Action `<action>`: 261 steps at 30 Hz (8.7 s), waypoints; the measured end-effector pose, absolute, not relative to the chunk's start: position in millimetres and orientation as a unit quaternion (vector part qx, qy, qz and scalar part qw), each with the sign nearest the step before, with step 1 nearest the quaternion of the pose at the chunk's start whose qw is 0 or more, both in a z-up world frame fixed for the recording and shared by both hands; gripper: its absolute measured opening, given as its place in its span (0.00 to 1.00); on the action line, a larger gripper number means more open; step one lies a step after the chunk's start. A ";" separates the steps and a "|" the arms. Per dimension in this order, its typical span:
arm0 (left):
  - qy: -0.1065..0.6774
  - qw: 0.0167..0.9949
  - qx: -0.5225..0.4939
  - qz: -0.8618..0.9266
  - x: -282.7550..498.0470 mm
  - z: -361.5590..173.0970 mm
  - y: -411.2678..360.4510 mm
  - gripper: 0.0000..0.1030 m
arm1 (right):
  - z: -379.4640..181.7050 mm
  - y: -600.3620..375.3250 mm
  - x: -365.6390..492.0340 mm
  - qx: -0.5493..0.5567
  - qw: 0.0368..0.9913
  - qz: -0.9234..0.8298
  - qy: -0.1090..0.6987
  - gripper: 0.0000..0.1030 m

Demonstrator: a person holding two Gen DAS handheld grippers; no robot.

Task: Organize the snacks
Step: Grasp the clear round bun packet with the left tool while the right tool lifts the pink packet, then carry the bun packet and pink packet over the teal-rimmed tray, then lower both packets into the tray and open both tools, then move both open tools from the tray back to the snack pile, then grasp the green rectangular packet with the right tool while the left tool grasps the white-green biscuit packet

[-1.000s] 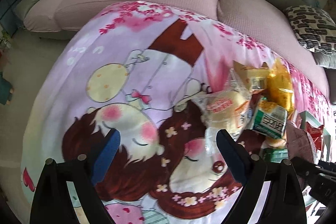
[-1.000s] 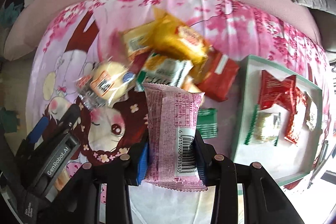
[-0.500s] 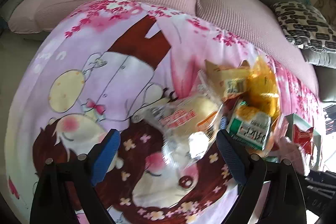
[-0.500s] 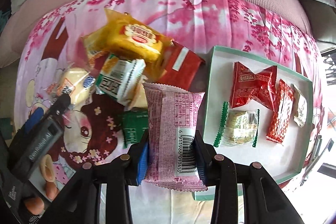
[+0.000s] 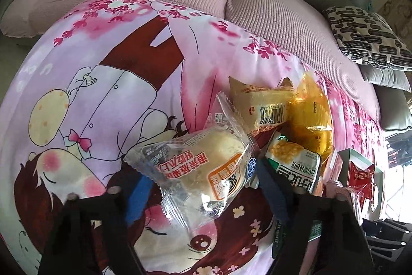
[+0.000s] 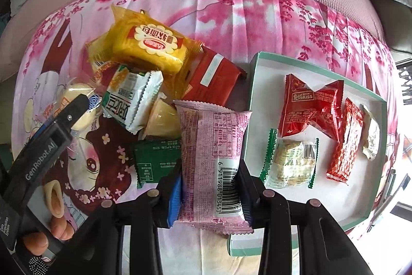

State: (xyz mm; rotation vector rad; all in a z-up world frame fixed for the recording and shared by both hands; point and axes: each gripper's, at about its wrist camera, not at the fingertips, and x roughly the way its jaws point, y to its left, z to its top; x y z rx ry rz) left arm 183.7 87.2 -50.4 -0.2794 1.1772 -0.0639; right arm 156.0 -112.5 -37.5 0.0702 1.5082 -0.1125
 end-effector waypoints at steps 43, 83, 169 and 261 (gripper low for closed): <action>0.465 0.868 -0.132 -0.112 127.4 47.6 44.5 0.43 | 8.8 -187.3 120.6 0.058 0.732 -0.112 0.669 0.39; 0.500 0.835 -0.066 -0.221 151.0 10.2 -108.5 0.43 | -16.5 -346.6 117.5 0.119 0.707 -0.187 0.672 0.39; 0.525 0.840 -0.007 -0.136 152.0 1.9 -77.6 0.97 | -20.3 -300.5 116.2 0.117 0.731 -0.146 0.656 1.00; 0.583 0.806 -0.074 0.067 161.7 -53.4 96.6 0.97 | -94.4 -63.7 145.8 0.017 0.743 -0.042 0.668 0.68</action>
